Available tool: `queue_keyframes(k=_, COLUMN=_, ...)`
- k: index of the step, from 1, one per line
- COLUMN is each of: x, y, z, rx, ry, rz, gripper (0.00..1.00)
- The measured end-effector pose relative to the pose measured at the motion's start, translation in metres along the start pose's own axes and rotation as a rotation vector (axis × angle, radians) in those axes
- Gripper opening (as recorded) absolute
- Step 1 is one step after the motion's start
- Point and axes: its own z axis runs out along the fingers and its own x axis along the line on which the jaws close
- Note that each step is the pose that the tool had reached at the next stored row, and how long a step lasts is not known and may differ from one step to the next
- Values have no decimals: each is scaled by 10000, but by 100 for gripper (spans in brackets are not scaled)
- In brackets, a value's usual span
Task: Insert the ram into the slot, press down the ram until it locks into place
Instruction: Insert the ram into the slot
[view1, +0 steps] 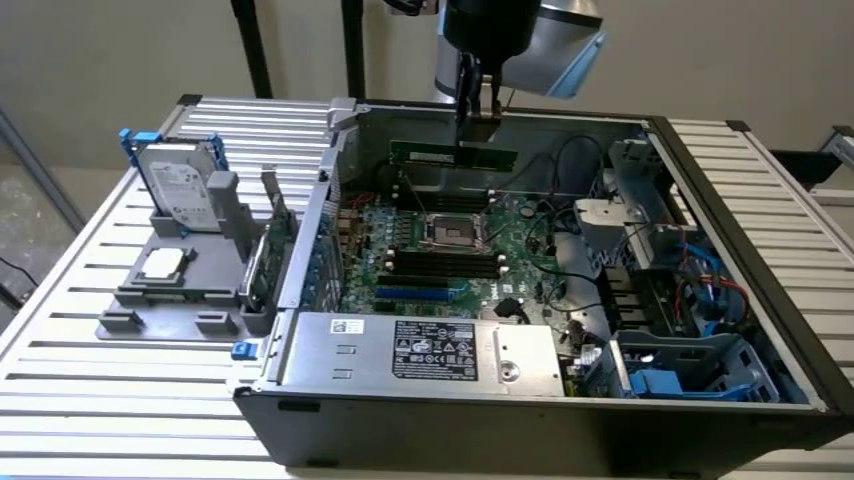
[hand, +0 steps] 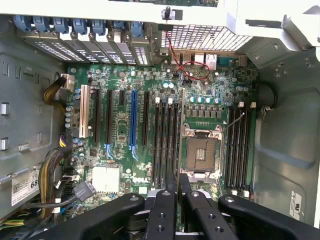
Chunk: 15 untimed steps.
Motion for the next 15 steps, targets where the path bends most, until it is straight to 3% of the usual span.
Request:
queue_keyframes(k=8, x=0, y=-1, z=13, rx=19, ry=3, rz=-1, gripper=14)
queue_keyframes(k=15, x=2, y=-5, z=135, rx=75, ry=6, rz=-1, gripper=14)
